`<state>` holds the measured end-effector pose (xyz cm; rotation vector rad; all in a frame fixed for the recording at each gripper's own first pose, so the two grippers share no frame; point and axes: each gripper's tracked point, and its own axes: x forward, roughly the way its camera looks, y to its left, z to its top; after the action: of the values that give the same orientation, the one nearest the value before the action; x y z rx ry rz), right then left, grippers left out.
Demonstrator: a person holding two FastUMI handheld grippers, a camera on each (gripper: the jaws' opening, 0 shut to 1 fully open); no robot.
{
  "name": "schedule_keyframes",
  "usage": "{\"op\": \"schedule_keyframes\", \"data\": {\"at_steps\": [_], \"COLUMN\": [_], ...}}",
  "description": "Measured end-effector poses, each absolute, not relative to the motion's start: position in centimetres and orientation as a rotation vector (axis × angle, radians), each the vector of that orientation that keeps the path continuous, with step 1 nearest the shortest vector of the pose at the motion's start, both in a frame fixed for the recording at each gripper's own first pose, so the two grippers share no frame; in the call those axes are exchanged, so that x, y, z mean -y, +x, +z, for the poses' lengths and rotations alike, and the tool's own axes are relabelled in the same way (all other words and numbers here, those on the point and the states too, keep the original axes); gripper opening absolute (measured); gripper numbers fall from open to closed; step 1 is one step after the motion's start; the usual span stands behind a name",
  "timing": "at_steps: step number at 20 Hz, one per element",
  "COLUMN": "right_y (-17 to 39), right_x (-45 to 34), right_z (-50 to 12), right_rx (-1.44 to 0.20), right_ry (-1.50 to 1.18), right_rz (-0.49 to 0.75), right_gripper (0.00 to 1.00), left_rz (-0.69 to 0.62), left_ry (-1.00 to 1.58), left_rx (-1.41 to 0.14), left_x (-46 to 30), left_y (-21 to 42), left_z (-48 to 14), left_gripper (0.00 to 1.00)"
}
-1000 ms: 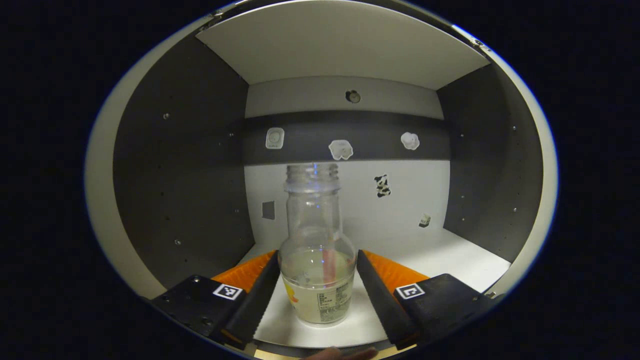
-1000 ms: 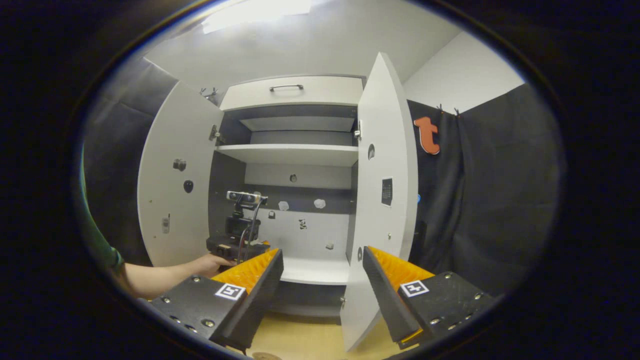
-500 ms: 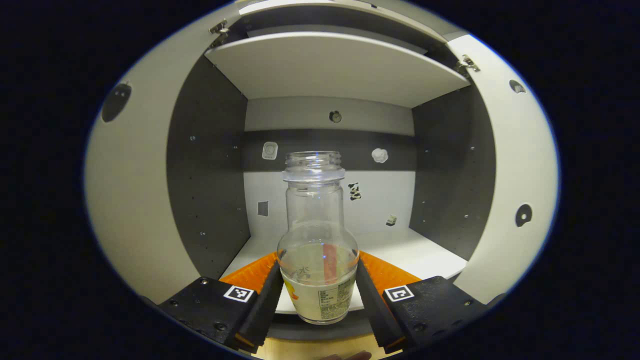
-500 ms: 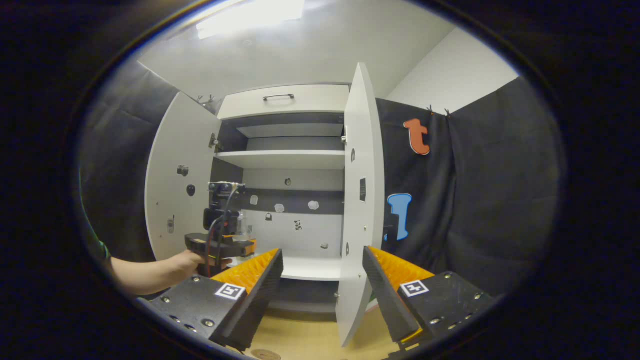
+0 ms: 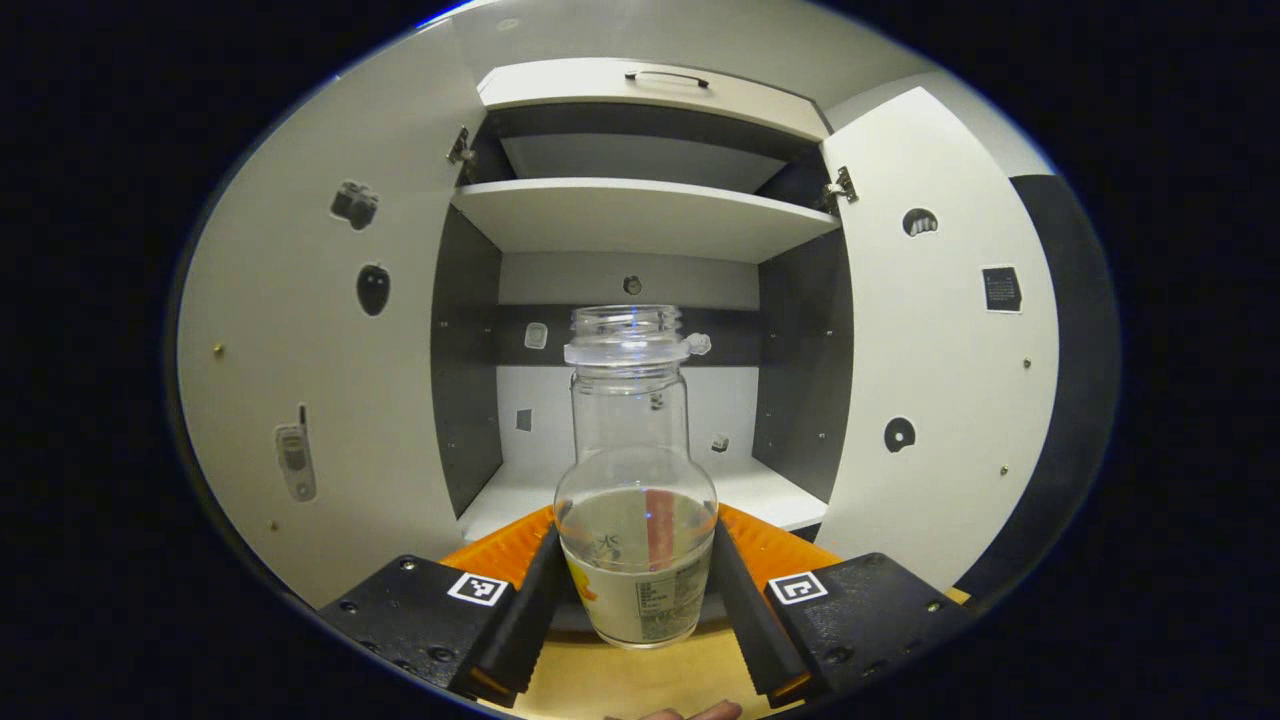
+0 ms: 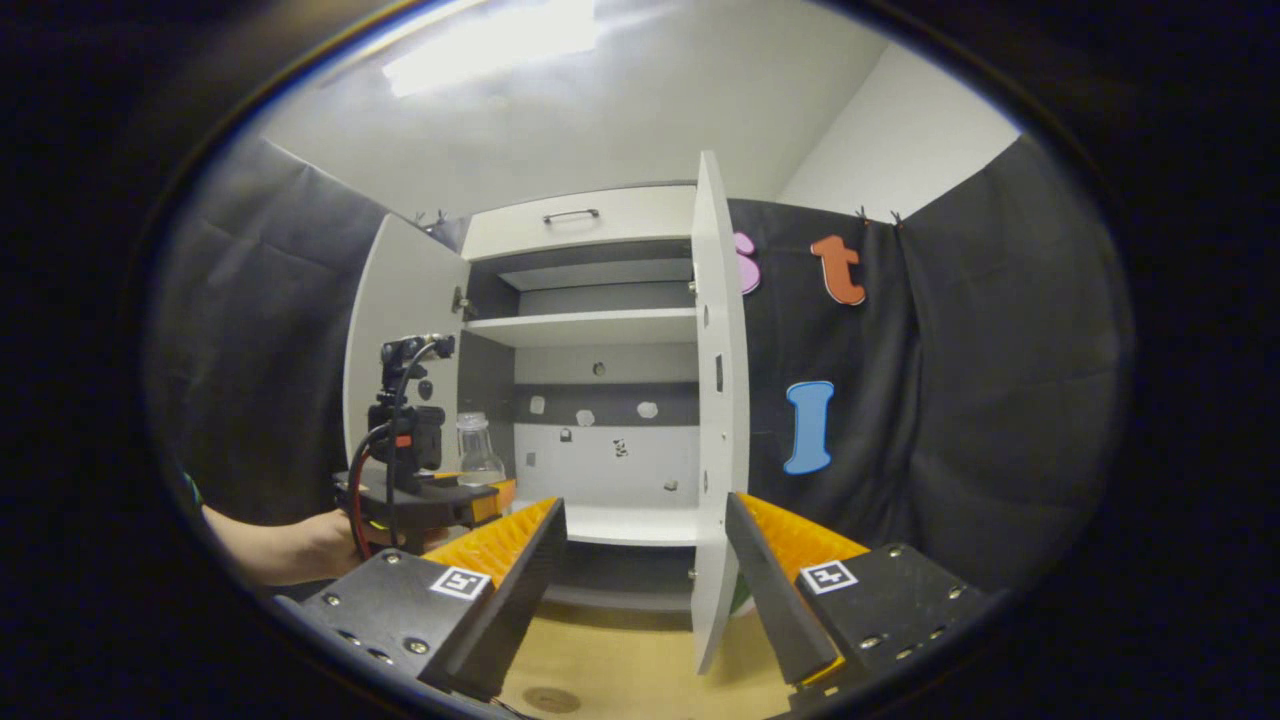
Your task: Grasp the bottle in the cabinet with the left hand and place it on the coaster, then close the right door with the right hand and the left door with the left hand.
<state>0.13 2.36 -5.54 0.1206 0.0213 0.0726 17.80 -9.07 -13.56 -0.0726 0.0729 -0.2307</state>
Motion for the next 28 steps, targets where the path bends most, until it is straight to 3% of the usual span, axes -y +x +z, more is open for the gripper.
{"op": "schedule_keyframes", "data": {"at_steps": [5, 11, 21, 22, 23, 28], "right_y": [-2.8, -3.2, -1.0, -0.8, -0.6, -0.1], "right_x": [-2.8, -3.1, -2.2, -1.0, -0.4, 1.6], "right_z": [-5.6, -5.8, -6.6, -6.5, -6.1, -3.7], "right_rx": [-0.003, 0.014, 0.053, 0.059, 0.066, 0.142], "right_ry": [0.128, 0.122, 0.147, 0.165, 0.180, 0.189], "right_rz": [0.101, 0.116, 0.052, 0.013, -0.007, -0.021], "right_gripper": [0.97, 0.97, 0.94, 0.97, 0.94, 0.97], "left_rz": [-0.194, -0.218, -0.500, -0.516, -0.529, -0.586], "left_ry": [-0.030, -0.040, 0.052, 0.061, 0.075, 0.090], "left_rx": [-0.034, -0.088, -0.165, -0.178, -0.195, -0.288], "left_x": [8.6, 9.5, 15.4, 15.6, 16.1, 16.8], "left_y": [12.7, 8.5, 2.3, 2.0, 1.7, 1.5], "left_z": [-15.0, -21.6, -37.9, -39.5, -41.0, -48.1], "left_gripper": [0.80, 0.80, 0.81, 0.81, 0.81, 0.81]}}
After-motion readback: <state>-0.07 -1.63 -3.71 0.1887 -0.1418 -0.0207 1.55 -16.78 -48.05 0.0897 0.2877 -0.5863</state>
